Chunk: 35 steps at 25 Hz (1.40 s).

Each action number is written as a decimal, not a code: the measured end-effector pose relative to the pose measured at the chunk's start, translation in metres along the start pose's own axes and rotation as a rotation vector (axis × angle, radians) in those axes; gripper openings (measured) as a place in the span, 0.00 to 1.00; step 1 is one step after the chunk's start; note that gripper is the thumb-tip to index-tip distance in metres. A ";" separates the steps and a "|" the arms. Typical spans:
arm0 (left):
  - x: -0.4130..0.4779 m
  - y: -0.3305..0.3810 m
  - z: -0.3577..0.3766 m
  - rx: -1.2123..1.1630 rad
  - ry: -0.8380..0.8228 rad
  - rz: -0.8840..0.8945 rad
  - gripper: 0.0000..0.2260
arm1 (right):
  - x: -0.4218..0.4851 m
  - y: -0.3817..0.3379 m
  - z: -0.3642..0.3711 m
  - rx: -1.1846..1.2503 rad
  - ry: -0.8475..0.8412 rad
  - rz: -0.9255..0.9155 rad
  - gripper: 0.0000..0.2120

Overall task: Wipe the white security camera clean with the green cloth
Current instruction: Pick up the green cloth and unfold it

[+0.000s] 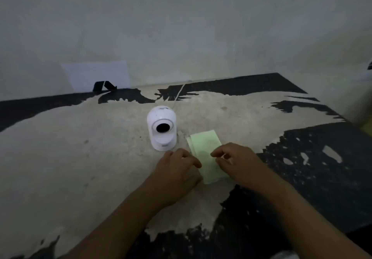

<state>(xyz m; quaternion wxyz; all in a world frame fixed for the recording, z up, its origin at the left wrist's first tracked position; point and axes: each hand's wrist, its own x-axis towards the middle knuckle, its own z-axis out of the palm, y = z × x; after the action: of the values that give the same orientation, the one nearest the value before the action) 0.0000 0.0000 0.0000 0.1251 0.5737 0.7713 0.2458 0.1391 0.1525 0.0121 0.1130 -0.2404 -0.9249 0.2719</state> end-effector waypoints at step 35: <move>-0.070 0.035 -0.088 -0.979 0.482 -0.269 0.03 | -0.014 -0.104 0.010 1.353 -0.399 0.136 0.19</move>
<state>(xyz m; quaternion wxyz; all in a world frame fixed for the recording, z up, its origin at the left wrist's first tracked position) 0.0089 -0.0796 0.0863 0.2274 0.2730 0.6401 0.6812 0.1076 0.0642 0.0604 0.0487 -0.1205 -0.5392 0.8321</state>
